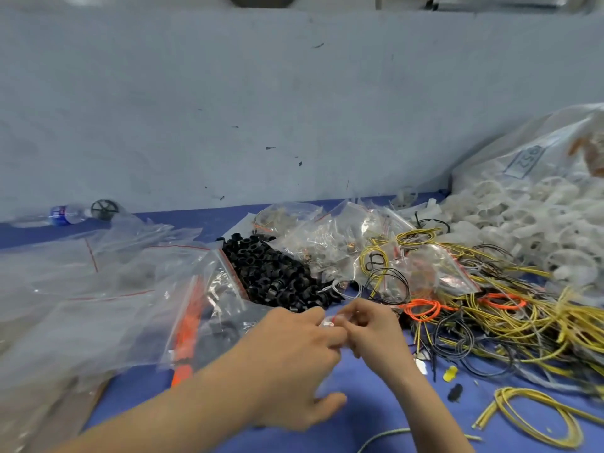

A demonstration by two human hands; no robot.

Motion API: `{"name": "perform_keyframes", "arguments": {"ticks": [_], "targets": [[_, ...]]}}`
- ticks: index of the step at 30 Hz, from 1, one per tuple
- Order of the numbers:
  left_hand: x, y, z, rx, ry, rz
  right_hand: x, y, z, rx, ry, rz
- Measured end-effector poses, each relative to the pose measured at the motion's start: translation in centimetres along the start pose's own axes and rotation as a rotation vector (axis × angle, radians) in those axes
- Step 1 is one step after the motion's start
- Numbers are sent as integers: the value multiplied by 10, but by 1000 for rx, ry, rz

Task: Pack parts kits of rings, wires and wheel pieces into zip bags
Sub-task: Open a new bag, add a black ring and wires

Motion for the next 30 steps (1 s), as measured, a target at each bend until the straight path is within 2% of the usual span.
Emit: {"name": "perform_keyframes", "arguments": {"ticks": [3,7,9,12,13,15,17,21,23,26,28,30], "targets": [[5,1,-26,91,-74,93,-2,-8,-3,77,-16,61],[14,8,-57,78,-26,-113,-19,-12,-3,82,-80,156],[32,11,-59,-4,85,-197,-28,-19,-1,120,-139,249],[78,14,-63,-221,419,-293,-44,-31,-5,313,-253,330],[95,13,-69,-303,558,-310,-48,-33,-7,343,-251,259],[116,14,-86,-500,801,-325,-49,-34,-8,300,-150,-7],[117,12,-94,-647,913,-300,-42,-43,-11,265,1,-233],[81,-23,-73,-671,931,-245,-39,-75,-23,421,204,-583],[58,-54,-64,-664,894,-302,-39,-78,-24,408,242,-600],[46,-86,-69,-729,893,-486,-47,-74,-20,391,204,-578],[51,-90,-75,-779,905,-530,-46,-70,-18,336,206,-590],[56,-86,-82,-823,945,-485,-31,-58,-17,135,260,-568]]}}
Point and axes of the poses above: each hand's wrist, its own z-axis towards the middle knuckle, its own y-axis out of the back of the hand, x = y × z, the point moved 8 cm from there along z, towards the middle knuckle, and after that the axes turned 11 degrees about z, right-handed, at the moved point
